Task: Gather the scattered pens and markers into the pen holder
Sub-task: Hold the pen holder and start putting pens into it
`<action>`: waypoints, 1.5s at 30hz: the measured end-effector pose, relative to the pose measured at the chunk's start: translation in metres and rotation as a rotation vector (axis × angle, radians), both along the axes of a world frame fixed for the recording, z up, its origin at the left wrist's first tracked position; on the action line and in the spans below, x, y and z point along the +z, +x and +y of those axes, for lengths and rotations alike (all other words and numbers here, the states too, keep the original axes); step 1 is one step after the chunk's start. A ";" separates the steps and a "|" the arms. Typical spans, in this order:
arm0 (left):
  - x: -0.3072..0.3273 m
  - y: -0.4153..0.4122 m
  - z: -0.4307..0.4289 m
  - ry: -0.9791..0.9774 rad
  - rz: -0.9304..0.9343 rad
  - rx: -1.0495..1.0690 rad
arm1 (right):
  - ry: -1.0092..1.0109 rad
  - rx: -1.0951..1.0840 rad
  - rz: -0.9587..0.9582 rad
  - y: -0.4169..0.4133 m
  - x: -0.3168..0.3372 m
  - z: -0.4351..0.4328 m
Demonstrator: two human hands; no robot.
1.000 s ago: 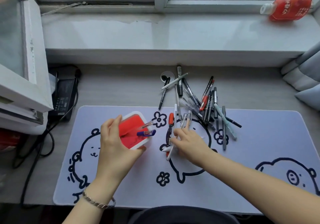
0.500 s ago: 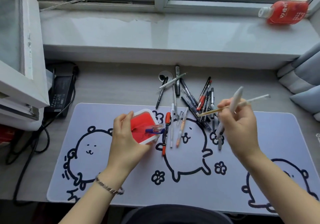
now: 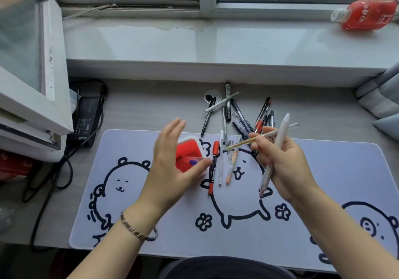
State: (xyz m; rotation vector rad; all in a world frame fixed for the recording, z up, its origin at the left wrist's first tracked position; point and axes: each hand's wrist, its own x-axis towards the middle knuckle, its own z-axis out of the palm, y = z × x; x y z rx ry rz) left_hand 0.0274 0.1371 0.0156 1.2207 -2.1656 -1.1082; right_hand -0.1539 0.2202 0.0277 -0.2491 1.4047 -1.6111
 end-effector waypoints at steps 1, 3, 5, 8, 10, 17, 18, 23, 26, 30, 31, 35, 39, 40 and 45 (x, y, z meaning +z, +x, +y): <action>0.013 -0.006 0.002 0.074 0.074 -0.023 | 0.006 0.029 0.009 0.003 0.001 0.000; 0.028 -0.019 0.002 0.155 0.122 -0.058 | 0.020 0.093 0.045 0.009 0.003 -0.001; 0.032 -0.030 0.001 0.153 0.065 -0.095 | 0.022 0.155 0.075 0.015 0.005 -0.002; 0.028 -0.035 -0.001 0.152 0.010 -0.086 | 0.029 0.241 0.123 0.016 0.007 -0.003; 0.024 -0.027 -0.006 0.156 0.034 0.009 | 0.139 0.323 0.174 0.011 0.005 -0.006; 0.020 0.032 -0.033 -0.074 -0.050 0.379 | 0.397 0.850 0.438 0.015 0.015 -0.030; 0.021 0.036 -0.033 -0.107 -0.052 0.397 | 0.389 0.867 0.625 0.021 0.016 -0.037; 0.027 0.036 -0.029 -0.185 0.010 0.437 | 0.444 0.959 1.249 0.053 0.010 -0.075; 0.025 0.034 -0.033 -0.154 0.066 0.447 | 0.450 0.983 1.183 0.059 0.018 -0.082; 0.020 0.034 -0.039 -0.102 0.161 0.426 | 0.401 0.844 1.085 0.030 0.033 -0.082; 0.018 0.034 -0.040 -0.086 0.193 0.432 | 0.413 0.770 1.098 0.017 0.029 -0.083; 0.015 0.031 -0.044 -0.070 0.357 0.421 | 0.756 0.774 1.233 -0.028 -0.035 -0.085; 0.018 0.022 -0.048 0.076 0.541 0.425 | 0.861 0.875 1.231 -0.021 -0.096 -0.082; 0.020 0.020 -0.049 0.095 0.563 0.420 | 0.861 0.862 1.277 -0.018 -0.102 -0.083; 0.022 0.013 -0.049 0.165 0.634 0.387 | 0.870 0.766 1.220 -0.010 -0.112 -0.082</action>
